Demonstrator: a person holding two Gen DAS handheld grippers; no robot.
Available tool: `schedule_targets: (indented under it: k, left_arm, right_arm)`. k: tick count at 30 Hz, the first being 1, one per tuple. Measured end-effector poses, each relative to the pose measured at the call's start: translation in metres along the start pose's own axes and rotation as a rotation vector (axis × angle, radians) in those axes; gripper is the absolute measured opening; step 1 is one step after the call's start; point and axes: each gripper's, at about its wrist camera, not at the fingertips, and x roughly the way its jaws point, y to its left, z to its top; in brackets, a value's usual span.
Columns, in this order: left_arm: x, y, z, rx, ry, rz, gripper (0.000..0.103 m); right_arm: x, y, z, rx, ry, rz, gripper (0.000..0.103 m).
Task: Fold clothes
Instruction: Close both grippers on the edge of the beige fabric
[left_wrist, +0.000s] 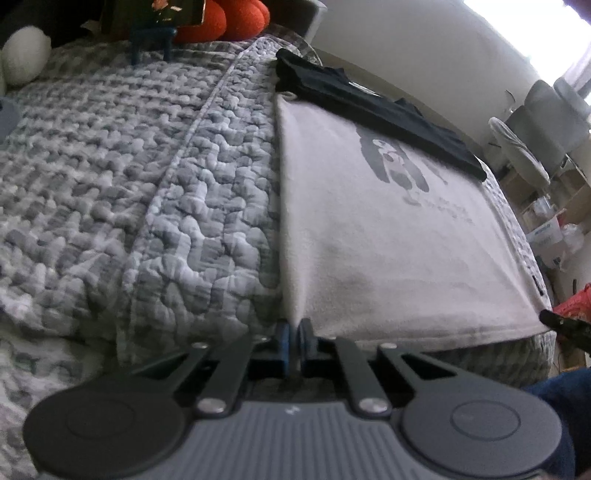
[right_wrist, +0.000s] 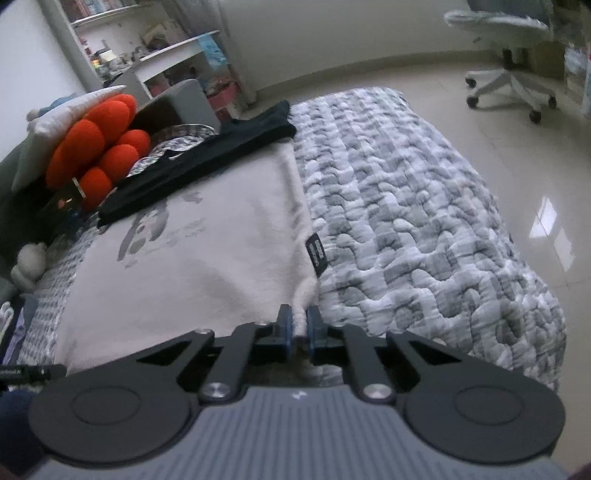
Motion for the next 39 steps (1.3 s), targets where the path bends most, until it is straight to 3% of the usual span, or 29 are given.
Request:
schedule_targets:
  k: [20,25,32,39]
  left_arm:
    - [-0.051,0.006,-0.007,0.008,-0.039,-0.025,0.005]
    - [-0.042,0.009,-0.002,0.005,-0.016,-0.001,0.005]
    - [-0.027,0.013,0.025,-0.114,0.031,0.012,0.005]
    - [-0.012,0.021,0.079,-0.275,0.035,-0.022,0.006]
  right_arm:
    - [-0.055,0.027,0.001,-0.100,-0.052,0.049,0.010]
    - [-0.050,0.024,0.001,-0.085,-0.032,0.041,0.010]
    - [-0.026,0.025,0.018,-0.046,-0.019,0.059,0.010]
    - [0.000,0.019,0.061,0.015,-0.047,0.108,0.010]
